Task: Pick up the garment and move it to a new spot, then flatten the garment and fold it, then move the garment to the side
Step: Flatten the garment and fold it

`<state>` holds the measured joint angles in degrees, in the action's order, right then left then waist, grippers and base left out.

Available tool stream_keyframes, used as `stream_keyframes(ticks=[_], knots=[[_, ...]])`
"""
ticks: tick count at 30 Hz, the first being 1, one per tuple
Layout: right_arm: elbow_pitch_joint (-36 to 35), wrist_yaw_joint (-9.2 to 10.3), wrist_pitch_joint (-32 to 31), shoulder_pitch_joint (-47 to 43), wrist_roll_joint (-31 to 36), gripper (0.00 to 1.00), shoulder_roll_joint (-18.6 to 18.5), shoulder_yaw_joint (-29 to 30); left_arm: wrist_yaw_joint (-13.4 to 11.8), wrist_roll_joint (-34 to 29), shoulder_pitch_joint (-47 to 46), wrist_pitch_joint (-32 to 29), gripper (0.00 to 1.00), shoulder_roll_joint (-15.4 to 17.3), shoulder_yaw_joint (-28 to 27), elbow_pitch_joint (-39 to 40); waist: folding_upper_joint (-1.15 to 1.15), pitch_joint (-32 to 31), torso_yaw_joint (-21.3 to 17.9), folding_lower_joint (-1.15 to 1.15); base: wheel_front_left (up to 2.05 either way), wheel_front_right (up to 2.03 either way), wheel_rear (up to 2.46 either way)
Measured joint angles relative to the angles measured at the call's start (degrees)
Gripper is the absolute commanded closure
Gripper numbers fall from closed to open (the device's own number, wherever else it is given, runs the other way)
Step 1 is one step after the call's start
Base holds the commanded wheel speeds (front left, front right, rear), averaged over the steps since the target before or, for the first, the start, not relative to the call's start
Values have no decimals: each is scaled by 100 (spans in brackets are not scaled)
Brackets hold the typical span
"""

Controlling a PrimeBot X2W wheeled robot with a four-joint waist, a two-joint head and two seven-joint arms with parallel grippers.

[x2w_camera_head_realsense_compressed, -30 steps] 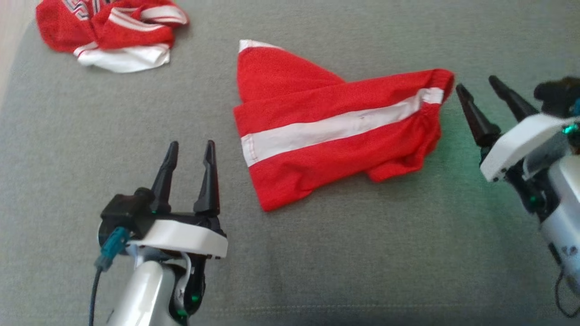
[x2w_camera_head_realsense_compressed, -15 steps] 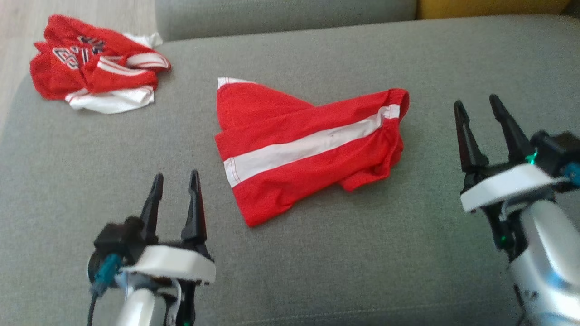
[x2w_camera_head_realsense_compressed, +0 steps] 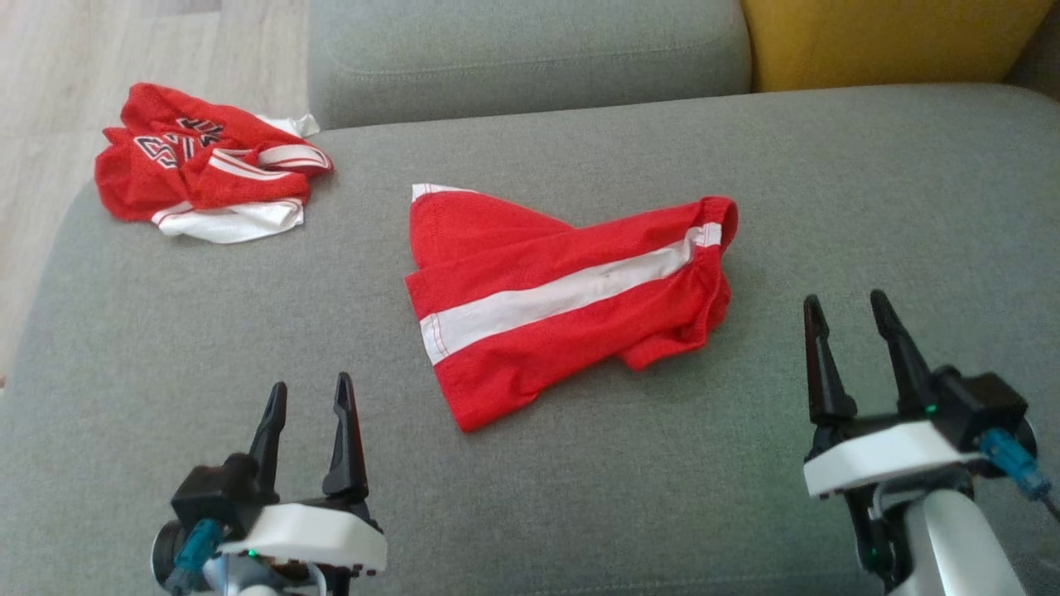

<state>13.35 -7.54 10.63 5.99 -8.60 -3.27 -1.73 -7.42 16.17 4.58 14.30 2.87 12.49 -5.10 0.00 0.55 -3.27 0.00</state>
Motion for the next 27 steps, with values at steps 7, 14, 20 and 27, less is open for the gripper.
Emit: stream_keyframes(ticks=[7,14,20,27], knots=[[-70,0,3,-208,-52,0,47,-22,-18,-51,2,0,0,0,2,-27,0,-53,38,0,0,0,0],[-65,0,3,-208,-51,0,49,-26,-18,-58,2,0,0,0,-2,-67,0,-48,64,0,0,0,0],[-58,0,2,-208,-52,0,49,-55,-18,-57,2,0,0,0,-3,-83,0,-50,91,0,0,0,0],[-19,0,-19,-205,-52,0,49,-71,-18,-57,2,0,0,0,-2,-99,0,-40,102,0,0,0,0]])
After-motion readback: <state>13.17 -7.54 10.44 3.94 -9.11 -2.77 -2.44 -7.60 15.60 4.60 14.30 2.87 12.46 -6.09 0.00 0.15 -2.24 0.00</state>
